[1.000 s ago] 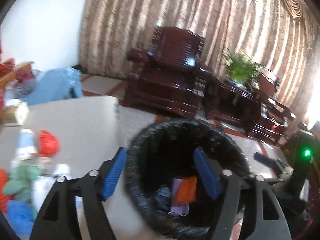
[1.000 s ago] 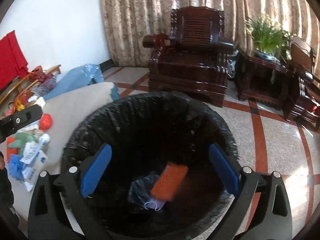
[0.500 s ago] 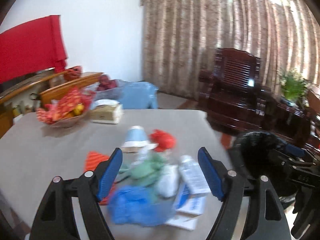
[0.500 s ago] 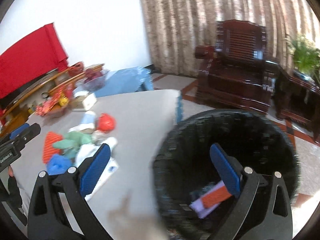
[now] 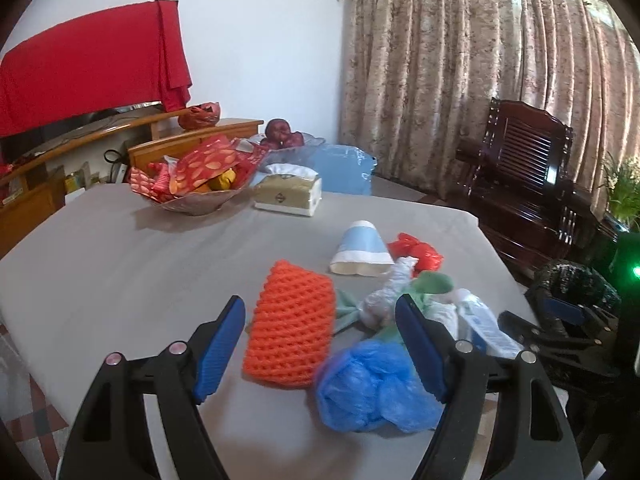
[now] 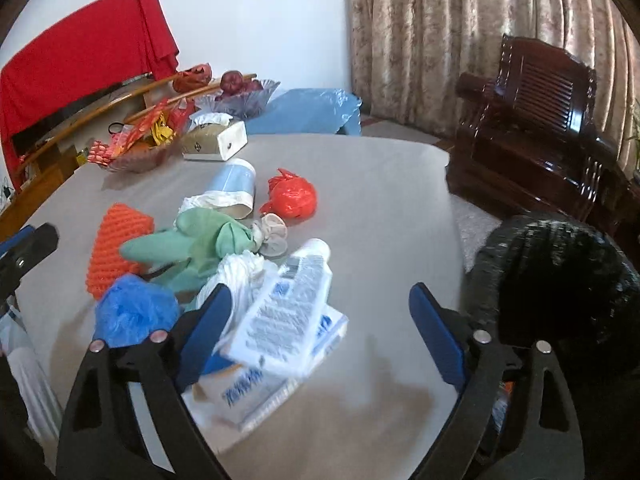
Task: Collect trash
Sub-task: 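Grasp the white tube with the right tool while the left grasps an orange net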
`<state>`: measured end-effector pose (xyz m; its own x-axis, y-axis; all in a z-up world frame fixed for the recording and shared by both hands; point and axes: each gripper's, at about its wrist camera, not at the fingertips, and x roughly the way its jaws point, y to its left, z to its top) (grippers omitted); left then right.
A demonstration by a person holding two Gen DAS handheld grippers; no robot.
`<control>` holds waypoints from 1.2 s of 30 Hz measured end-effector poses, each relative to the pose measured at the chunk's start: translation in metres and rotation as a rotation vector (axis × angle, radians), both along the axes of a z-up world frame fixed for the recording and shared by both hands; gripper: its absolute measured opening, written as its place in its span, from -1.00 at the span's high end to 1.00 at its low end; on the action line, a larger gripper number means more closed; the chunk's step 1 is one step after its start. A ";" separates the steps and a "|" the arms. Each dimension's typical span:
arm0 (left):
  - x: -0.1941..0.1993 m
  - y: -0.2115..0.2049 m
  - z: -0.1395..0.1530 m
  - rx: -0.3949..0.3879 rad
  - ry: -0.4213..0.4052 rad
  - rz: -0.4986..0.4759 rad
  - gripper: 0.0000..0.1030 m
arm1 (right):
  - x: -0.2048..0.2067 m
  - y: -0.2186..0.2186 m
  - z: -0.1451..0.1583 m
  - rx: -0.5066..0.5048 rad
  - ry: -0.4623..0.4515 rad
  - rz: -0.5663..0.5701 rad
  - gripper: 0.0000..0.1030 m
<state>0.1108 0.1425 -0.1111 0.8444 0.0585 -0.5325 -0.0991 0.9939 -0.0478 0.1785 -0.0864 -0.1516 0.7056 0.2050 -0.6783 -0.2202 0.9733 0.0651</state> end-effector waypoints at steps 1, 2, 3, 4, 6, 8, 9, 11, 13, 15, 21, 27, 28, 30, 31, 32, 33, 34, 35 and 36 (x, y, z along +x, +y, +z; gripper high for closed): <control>0.002 0.002 0.000 -0.002 -0.001 0.003 -0.48 | 0.005 0.002 -0.002 -0.007 0.007 -0.002 -0.67; 0.005 0.004 -0.001 -0.004 -0.002 0.005 -0.48 | 0.011 0.005 -0.005 -0.016 0.016 -0.003 -0.67; 0.008 0.006 -0.002 -0.003 -0.002 0.010 -0.48 | 0.018 0.009 -0.010 -0.029 0.034 -0.003 -0.67; 0.012 0.008 -0.004 -0.002 0.000 0.014 -0.48 | 0.022 0.012 -0.012 -0.036 0.043 -0.003 -0.67; 0.018 0.012 -0.008 -0.003 0.006 0.020 -0.48 | 0.029 0.017 -0.020 -0.054 0.059 -0.009 -0.67; 0.022 0.015 -0.012 -0.004 0.013 0.024 -0.48 | 0.035 0.019 -0.026 -0.066 0.080 -0.019 -0.67; 0.025 0.017 -0.015 -0.004 0.017 0.024 -0.48 | 0.037 0.020 -0.029 -0.070 0.088 -0.023 -0.67; 0.028 0.018 -0.019 0.000 0.023 0.023 -0.48 | 0.041 0.021 -0.035 -0.073 0.108 -0.026 -0.63; 0.032 0.020 -0.022 0.002 0.030 0.021 -0.48 | 0.043 0.022 -0.039 -0.073 0.125 -0.018 -0.54; 0.035 0.022 -0.026 -0.001 0.037 0.022 -0.48 | 0.047 0.022 -0.043 -0.063 0.152 -0.010 -0.43; 0.042 0.026 -0.037 -0.004 0.067 0.017 -0.48 | 0.047 0.020 -0.040 -0.002 0.169 0.045 0.04; 0.045 0.028 -0.044 -0.002 0.088 0.009 -0.48 | 0.043 0.013 -0.035 0.020 0.169 0.069 0.14; 0.046 0.029 -0.046 -0.005 0.094 0.009 -0.48 | 0.042 0.013 -0.034 0.021 0.166 0.070 0.14; 0.050 0.030 -0.048 -0.015 0.105 0.009 -0.48 | 0.040 0.011 -0.033 0.022 0.159 0.066 0.14; 0.052 0.030 -0.050 -0.015 0.109 0.009 -0.48 | 0.039 0.010 -0.032 0.024 0.158 0.064 0.14; 0.056 0.031 -0.051 -0.014 0.113 0.008 -0.48 | 0.039 0.009 -0.032 0.028 0.158 0.063 0.14; 0.060 0.031 -0.052 -0.010 0.117 0.007 -0.48 | 0.038 0.008 -0.032 0.033 0.160 0.062 0.14; 0.063 0.031 -0.053 -0.007 0.121 0.004 -0.48 | 0.038 0.007 -0.031 0.035 0.158 0.062 0.14; 0.066 0.031 -0.055 -0.004 0.126 0.004 -0.48 | 0.037 0.006 -0.030 0.035 0.153 0.064 0.14; 0.071 0.032 -0.057 -0.003 0.137 0.004 -0.48 | 0.037 0.006 -0.029 0.034 0.149 0.066 0.14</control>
